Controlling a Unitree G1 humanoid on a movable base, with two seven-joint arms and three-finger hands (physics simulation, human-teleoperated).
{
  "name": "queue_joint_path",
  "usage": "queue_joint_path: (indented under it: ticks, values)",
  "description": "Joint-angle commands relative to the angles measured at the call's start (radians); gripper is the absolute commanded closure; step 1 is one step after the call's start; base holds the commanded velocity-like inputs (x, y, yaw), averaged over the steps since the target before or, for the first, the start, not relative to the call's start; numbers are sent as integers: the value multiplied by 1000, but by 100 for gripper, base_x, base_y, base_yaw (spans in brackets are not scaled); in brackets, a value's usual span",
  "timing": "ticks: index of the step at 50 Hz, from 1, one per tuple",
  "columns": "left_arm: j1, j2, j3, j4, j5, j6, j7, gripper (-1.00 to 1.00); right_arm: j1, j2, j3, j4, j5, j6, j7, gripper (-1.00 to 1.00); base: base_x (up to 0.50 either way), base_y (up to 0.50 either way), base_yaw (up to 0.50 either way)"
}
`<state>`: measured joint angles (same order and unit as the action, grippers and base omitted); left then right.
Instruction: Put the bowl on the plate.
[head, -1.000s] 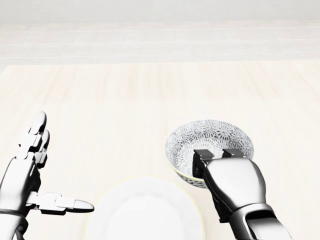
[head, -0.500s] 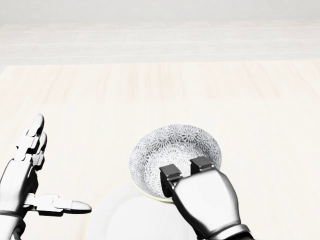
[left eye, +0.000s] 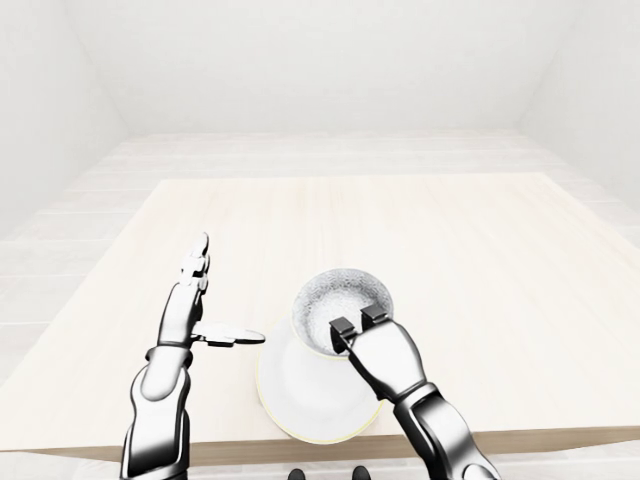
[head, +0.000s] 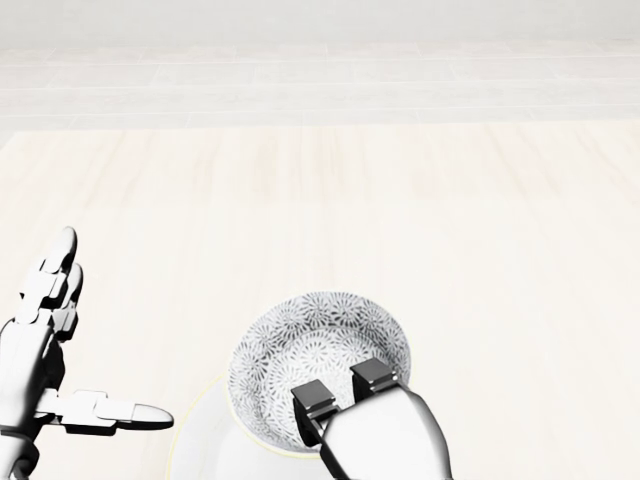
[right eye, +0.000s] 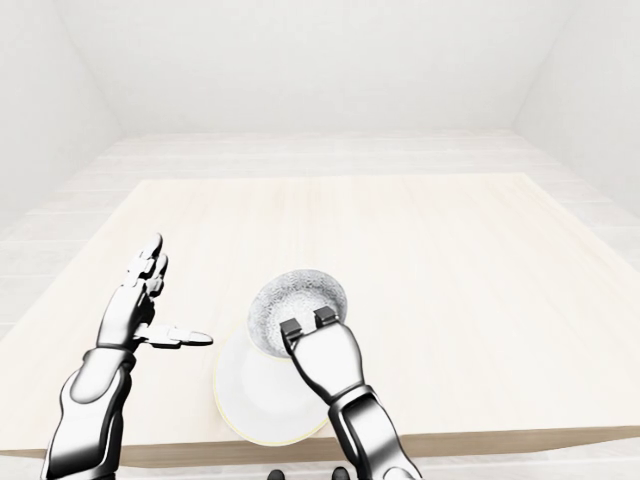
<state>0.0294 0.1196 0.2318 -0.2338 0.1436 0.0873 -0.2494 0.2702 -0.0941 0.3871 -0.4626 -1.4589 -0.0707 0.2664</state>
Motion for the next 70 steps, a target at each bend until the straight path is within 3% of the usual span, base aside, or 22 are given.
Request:
queue_joint_path:
  ticks: [1, 39, 70]
  values:
    - [-1, 2, 11, -15, 5, 0, -5, -100, 27, -16, 41, 35, -3, -17, -85, 97, 0, 0, 0]
    - [-5, 1, 4, 14, 7, 0, 0, -100, 52, -65, 105, 38, 38, -17, -126, 97, 0, 0, 0]
    - [3, -4, 3, 9, 9, 0, 1, -100, 17, -46, 119, 117, 59, -17, -120, 96, 0, 0, 0]
